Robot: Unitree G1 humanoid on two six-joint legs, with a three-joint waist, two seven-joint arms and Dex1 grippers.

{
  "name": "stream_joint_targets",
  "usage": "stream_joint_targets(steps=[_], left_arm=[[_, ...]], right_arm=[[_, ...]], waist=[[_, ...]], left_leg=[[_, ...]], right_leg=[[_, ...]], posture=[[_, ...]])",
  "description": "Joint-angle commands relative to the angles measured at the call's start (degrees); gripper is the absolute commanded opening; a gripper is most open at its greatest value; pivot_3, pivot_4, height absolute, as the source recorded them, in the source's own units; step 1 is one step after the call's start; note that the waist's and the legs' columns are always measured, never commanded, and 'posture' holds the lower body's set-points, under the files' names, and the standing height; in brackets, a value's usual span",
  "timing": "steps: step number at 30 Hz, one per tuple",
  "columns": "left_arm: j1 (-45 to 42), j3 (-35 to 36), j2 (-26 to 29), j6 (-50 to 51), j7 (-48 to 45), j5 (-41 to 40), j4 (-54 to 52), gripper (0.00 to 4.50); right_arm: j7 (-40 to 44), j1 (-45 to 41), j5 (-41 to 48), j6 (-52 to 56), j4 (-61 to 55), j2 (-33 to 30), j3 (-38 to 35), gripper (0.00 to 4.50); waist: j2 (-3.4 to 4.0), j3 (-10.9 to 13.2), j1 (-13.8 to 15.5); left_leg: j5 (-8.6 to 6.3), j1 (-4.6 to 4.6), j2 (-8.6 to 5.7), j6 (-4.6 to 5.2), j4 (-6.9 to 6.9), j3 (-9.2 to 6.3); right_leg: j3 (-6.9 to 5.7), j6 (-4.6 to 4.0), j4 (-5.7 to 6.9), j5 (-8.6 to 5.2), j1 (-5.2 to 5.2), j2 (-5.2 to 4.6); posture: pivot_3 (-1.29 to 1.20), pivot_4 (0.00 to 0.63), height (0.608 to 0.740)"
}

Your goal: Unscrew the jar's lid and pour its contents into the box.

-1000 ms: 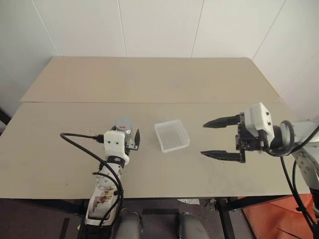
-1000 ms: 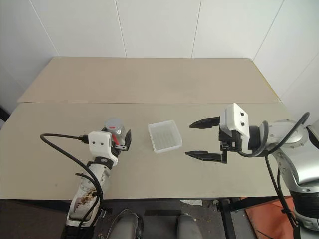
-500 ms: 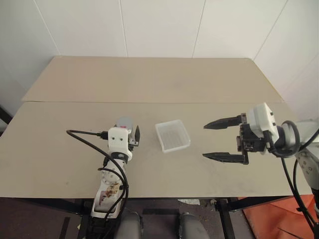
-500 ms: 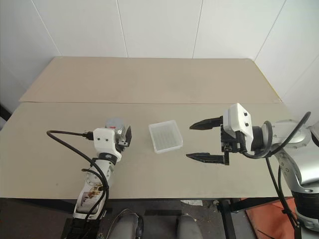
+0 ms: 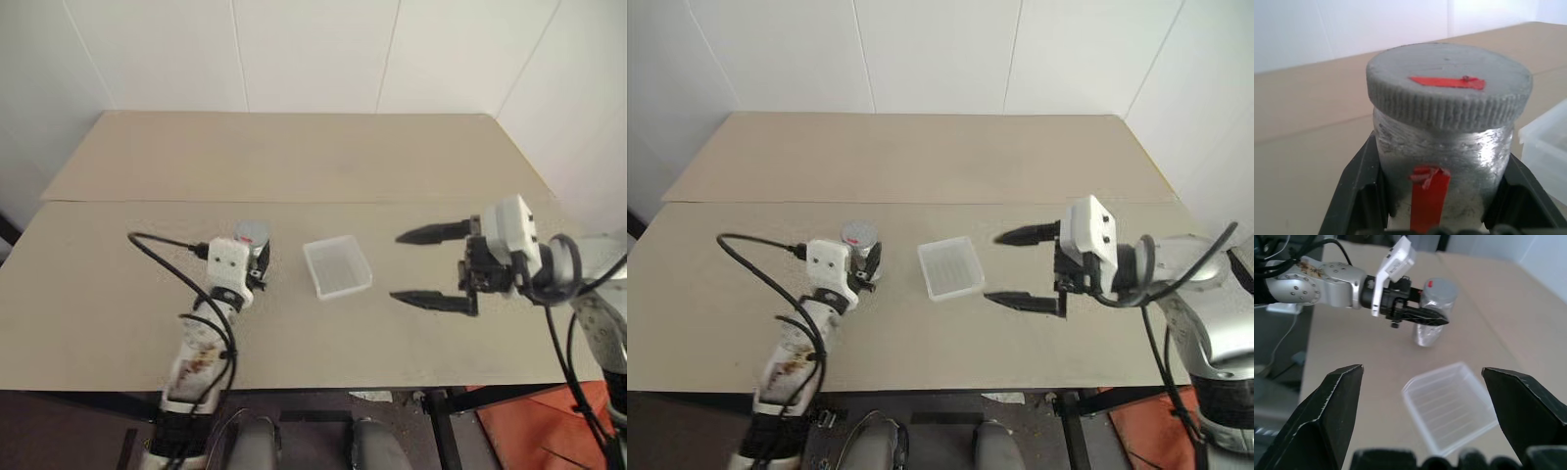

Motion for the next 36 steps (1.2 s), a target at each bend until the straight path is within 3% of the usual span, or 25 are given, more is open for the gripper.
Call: stream_joint_targets(steps=[1, 7, 13, 22, 32, 36], left_arm=[[-5.1, 3.1, 6.5, 3.9, -12.9, -10.4, -2.2, 1.93], [-15.1, 3.6, 17.4, 10.7, -36.7, -23.6, 6.0, 1.93], [-24.5, -0.7, 19.5, 8.8, -53.1, -24.4, 16.2, 1.93], [-29.9, -4.2, 15.8, 4.8, -59.7, -21.6, 23.1, 1.93], [-30.5, -4.0, 15.3, 2.7, -61.4, -20.8, 23.8, 1.93], [-30.4, -4.1, 15.4, 2.8, -61.5, -20.9, 23.4, 1.93]], right_arm=[[-4.3, -4.0, 0.8, 2.2, -1.6, 3.2, 2.0, 4.5], [-10.9, -14.4, 1.5, 8.9, 0.9, 11.2, 6.7, 4.5], [-16.2, -23.1, 0.2, 14.7, 4.1, 18.8, 11.2, 4.5], [-19.6, -26.7, -1.2, 17.7, 6.0, 24.2, 14.1, 4.5], [-18.6, -27.5, -2.7, 16.8, 9.6, 25.9, 15.0, 4.5], [-17.4, -27.7, -2.6, 16.4, 10.1, 26.3, 14.6, 3.64]], waist=[[0.02, 0.0, 0.0], [0.04, 0.0, -0.1], [0.04, 0.0, 0.0], [0.05, 0.0, -0.1], [0.05, 0.0, -0.3], [0.05, 0.0, -0.3]], left_leg=[[0.0, -0.01, 0.0, 0.0, 0.0, -0.01], [0.0, -0.09, 0.0, 0.0, -0.01, -0.03], [0.0, -0.16, 0.0, 0.0, -0.03, -0.03], [0.02, -0.81, -0.01, 0.02, 0.05, -0.02], [0.02, -0.86, 0.0, 0.02, 0.05, -0.03], [0.02, -0.87, 0.0, 0.02, 0.05, -0.03]], right_leg=[[-0.01, 0.0, 0.02, 0.0, -0.02, 0.0], [-0.06, 0.0, -0.04, 0.0, -0.09, -0.01], [-0.08, 0.0, -0.03, -0.01, -0.15, -0.01], [-0.02, -0.01, 0.26, 0.0, -0.93, 0.0], [-0.03, -0.01, 0.26, 0.0, -0.98, 0.0], [-0.03, -0.01, 0.26, 0.0, -0.98, 0.0]], posture=[[0.0, 0.15, 0.74], [0.0, 0.15, 0.74], [0.0, 0.15, 0.74], [0.0, 0.15, 0.74], [0.0, 0.15, 0.74], [0.0, 0.15, 0.74]])
